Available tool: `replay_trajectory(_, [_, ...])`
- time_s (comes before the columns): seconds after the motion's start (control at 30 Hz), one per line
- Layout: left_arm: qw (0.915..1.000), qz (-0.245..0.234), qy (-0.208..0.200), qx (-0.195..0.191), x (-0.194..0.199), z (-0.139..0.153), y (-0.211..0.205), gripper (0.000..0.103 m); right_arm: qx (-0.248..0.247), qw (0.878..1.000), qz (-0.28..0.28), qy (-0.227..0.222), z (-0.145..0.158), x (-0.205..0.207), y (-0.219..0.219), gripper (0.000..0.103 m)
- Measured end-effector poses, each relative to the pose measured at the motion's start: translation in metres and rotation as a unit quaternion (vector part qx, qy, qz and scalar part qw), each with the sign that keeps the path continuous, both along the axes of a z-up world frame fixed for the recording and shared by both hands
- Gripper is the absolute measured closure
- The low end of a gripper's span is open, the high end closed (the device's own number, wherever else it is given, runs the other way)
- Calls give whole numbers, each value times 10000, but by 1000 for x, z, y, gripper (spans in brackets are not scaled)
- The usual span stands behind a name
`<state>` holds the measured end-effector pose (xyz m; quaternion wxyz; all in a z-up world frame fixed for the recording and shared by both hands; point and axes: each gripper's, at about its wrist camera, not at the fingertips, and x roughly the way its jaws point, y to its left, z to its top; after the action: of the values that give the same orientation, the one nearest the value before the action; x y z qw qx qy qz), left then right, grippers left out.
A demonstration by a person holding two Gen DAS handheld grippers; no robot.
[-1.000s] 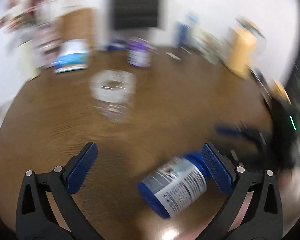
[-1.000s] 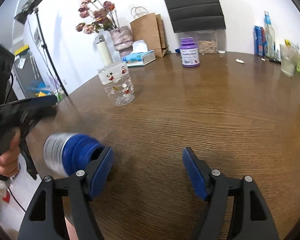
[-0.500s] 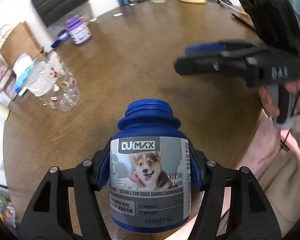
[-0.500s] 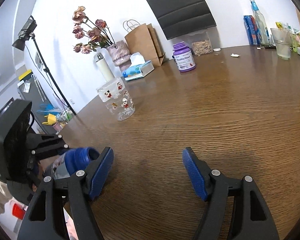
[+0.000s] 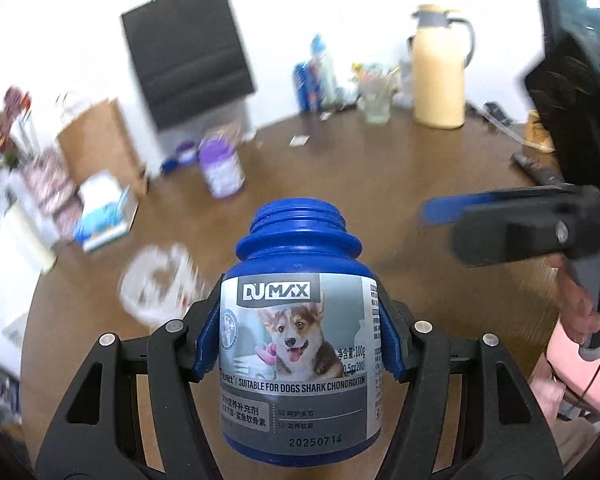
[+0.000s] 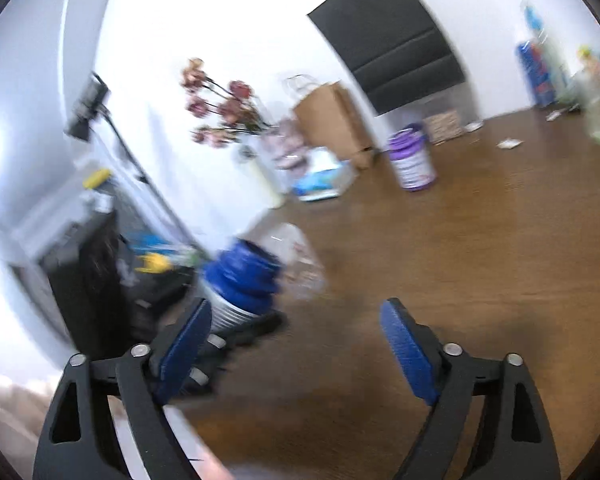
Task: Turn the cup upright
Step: 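Regrasp the bottle cap-up with the right gripper while the left gripper releases it, then lower the upright bottle onto the table and open the right gripper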
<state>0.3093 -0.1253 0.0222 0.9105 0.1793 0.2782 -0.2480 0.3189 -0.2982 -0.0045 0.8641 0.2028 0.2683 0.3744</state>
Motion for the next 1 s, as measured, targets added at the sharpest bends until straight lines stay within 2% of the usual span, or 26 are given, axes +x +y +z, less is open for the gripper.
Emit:
replay_trajectory(0.13, [9986, -271, -376, -270, 3, 15, -8, 43, 810, 9931, 708, 462, 11, 38, 2, 12])
replay_trajectory(0.27, [9968, -431, -642, -216, 16, 24, -14, 43, 1011, 9855, 1187, 670, 15, 70, 18, 12])
replay_trajectory(0.33, [9956, -469, -797, -132, 22, 26, -16, 43, 1061, 9831, 1297, 734, 18, 83, 24, 34])
replay_trajectory(0.37, [9956, -419, -839, -86, 29, 26, -16, 43, 949, 9852, 1205, 759, 19, 91, 27, 34])
replay_trajectory(0.43, [9969, -402, -674, -91, 47, 26, -13, 42, 839, 9867, 1167, 765, 21, 104, 31, 35])
replay_trajectory(0.5, [9976, -309, -611, -91, 65, 26, -10, 29, 452, 9936, 809, 644, 25, 118, 33, 35])
replay_trajectory(0.67, [9909, -167, -1329, -101, 77, 40, 0, 14, -412, 9989, -214, 23, 43, 147, 22, 34])
replay_trajectory(0.73, [9905, -87, -1336, -300, 92, 46, 11, 10, -818, 9941, -647, -310, 48, 156, 19, 34])
replay_trajectory(0.8, [9909, 80, -1199, -607, 114, 48, 24, 10, -1036, 9900, -874, -392, 48, 163, 17, 34])
replay_trajectory(0.9, [9898, 424, -888, -1029, 143, 41, 41, 10, -1137, 9887, -920, -325, 36, 175, 22, 34])
replay_trajectory(1.0, [9875, 891, -346, -1253, 169, 28, 57, 13, -1403, 9864, -811, -280, 22, 181, 37, 34])
